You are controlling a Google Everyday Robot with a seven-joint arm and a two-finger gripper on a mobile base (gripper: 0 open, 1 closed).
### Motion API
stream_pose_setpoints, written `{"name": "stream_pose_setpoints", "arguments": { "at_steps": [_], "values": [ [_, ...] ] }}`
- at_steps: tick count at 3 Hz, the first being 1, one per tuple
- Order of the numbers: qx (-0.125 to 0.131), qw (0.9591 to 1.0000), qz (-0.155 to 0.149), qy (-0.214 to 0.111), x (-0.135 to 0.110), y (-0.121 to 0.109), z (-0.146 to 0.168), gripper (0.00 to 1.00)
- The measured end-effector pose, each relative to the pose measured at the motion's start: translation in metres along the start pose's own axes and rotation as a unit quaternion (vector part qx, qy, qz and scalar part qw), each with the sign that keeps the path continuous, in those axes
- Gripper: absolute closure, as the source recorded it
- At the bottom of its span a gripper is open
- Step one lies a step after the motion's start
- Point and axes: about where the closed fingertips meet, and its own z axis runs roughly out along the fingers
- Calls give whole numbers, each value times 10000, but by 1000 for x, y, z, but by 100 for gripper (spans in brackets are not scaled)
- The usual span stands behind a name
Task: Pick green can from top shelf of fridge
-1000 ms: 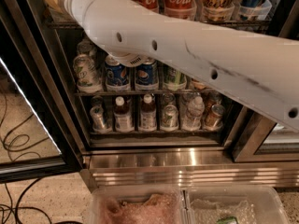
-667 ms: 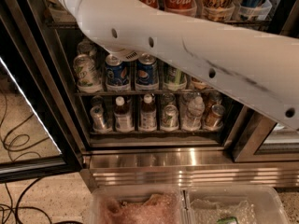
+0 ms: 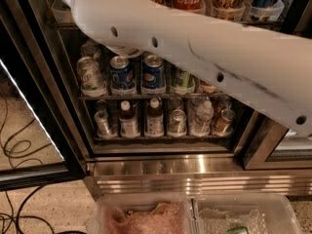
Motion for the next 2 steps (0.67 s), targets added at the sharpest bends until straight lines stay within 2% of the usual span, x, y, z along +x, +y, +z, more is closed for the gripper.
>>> {"name": "stream_pose_setpoints", "arguments": {
  "at_steps": [1, 2],
  "values": [
    [-197, 9996, 142, -119, -12, 8, -25, 100],
    [-86, 9997, 189, -119, -26, -10, -123, 100]
  ]
}}
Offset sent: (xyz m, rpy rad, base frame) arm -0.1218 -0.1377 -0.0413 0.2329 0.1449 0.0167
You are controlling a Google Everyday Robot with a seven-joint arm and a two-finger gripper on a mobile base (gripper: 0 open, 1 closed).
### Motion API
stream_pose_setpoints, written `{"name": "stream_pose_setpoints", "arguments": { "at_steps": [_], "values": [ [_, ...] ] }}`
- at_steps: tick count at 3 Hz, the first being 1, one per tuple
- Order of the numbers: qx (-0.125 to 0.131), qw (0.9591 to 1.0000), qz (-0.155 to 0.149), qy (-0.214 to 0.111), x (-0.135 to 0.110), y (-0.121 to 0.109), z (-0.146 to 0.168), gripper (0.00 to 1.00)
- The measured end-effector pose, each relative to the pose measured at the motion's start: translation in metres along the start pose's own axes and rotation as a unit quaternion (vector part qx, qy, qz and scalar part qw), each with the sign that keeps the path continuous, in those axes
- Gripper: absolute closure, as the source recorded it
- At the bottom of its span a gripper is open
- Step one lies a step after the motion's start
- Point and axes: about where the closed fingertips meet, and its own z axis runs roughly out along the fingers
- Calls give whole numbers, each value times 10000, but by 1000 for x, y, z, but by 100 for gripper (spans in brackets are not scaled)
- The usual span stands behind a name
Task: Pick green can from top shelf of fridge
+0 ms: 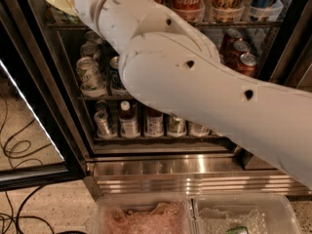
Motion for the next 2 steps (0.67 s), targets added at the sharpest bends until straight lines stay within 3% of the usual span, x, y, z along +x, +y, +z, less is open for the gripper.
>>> {"name": "stream_pose_setpoints", "arguments": {
  "at_steps": [1, 2],
  "values": [
    [-47, 10000, -45, -6, -3, 0, 2, 100],
    [-67, 9996, 84, 270, 12, 7, -14, 100]
  ]
}}
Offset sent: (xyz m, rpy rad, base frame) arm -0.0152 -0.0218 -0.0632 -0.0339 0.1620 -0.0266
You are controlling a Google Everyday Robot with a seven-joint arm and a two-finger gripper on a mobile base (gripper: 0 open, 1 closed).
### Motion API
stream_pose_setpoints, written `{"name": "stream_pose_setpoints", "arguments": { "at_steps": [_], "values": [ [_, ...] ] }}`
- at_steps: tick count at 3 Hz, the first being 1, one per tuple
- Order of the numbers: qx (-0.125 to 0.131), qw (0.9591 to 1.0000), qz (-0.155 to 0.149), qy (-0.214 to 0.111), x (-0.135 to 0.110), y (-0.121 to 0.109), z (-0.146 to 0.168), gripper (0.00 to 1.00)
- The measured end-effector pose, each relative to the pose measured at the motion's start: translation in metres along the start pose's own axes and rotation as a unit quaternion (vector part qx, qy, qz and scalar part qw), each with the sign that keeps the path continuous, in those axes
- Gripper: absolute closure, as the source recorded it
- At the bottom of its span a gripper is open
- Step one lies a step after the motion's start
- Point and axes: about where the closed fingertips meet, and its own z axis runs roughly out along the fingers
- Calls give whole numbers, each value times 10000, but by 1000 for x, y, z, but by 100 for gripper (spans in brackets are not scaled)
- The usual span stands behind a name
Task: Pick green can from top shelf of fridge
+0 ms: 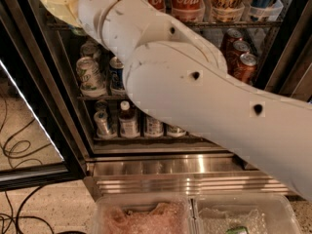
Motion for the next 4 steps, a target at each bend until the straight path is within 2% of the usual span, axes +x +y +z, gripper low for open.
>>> {"name": "stream_pose_setpoints", "arguments": {
  "at_steps": [1, 2, 3, 4],
  "values": [
    [197, 9994, -113, 271, 11, 21, -33, 100],
    [554, 9965, -320, 535, 19, 45, -65, 100],
    [773, 9944, -463, 557, 18, 71, -71, 100],
    [772, 9944, -463, 558, 18, 71, -71, 100]
  ]
}}
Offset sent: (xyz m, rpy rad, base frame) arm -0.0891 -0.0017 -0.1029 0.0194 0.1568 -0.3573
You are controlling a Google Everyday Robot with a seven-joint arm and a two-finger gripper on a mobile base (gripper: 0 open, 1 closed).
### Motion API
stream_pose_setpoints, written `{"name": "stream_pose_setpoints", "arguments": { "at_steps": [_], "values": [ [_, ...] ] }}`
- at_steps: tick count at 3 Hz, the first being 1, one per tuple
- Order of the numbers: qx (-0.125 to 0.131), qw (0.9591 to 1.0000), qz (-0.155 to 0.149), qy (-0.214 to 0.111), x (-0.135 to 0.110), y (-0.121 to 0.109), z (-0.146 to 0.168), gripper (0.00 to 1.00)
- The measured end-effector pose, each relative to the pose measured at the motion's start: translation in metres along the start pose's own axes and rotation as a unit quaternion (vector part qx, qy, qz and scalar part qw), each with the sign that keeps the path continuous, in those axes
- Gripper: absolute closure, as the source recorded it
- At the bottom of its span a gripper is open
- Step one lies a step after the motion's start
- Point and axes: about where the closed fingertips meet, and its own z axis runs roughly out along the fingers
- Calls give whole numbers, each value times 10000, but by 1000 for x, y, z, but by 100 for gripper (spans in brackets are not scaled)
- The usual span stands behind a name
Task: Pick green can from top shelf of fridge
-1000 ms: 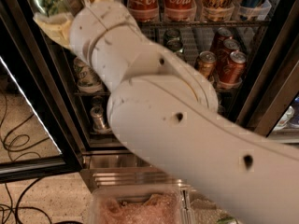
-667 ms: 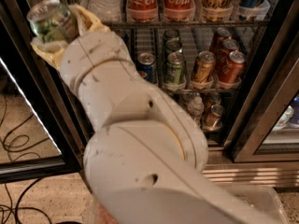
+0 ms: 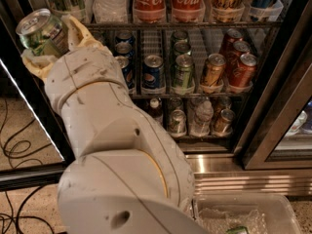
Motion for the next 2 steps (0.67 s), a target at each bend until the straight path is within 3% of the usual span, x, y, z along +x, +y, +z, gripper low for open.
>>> {"name": "stream_pose_setpoints", "arguments": {
  "at_steps": [1, 2],
  "values": [
    [-229, 9996, 177, 64, 4, 7, -4, 100],
    [-169, 9995, 194, 194, 14, -9, -19, 100]
  ]
}}
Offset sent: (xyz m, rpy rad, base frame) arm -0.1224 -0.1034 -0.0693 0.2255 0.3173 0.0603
